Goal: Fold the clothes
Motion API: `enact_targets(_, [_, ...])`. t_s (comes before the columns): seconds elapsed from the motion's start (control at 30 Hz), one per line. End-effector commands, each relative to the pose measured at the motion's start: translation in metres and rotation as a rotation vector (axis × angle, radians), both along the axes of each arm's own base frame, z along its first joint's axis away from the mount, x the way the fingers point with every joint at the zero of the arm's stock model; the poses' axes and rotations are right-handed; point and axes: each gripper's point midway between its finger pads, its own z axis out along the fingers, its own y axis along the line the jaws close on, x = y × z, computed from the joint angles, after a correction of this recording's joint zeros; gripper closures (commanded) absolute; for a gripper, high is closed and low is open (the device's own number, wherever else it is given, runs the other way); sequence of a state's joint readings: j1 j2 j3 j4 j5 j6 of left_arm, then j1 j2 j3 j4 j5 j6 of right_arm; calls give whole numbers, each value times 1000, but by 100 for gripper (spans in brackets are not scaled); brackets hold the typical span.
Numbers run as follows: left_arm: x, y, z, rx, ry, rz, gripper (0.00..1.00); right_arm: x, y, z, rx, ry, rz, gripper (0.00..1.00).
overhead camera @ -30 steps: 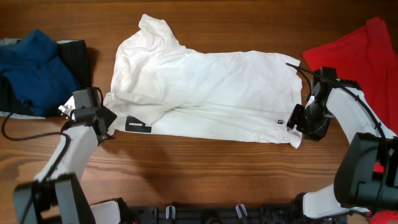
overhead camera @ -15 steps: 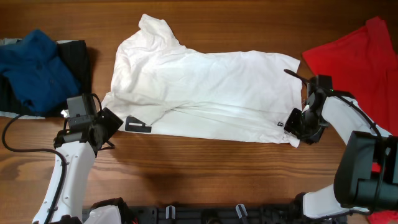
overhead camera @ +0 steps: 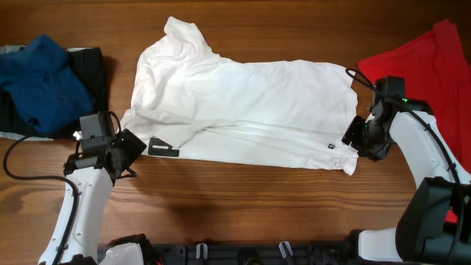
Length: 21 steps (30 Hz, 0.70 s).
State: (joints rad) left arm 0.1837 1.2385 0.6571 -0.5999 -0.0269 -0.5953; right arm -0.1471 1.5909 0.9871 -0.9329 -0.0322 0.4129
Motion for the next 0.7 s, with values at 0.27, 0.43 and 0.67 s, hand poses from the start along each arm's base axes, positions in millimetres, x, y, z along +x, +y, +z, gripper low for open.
enact_targets(0.27, [-3, -2, 0, -6, 6, -16, 27, 1, -14, -9, -89, -22, -7, 51])
enact_targets(0.43, [-5, -2, -1, -8, 16, -16, 27, 0, -13, -17, -83, 6, -10, 57])
enact_targets(0.67, [-5, -2, -1, -8, 16, -16, 27, -2, -8, -20, -52, 15, -14, 83])
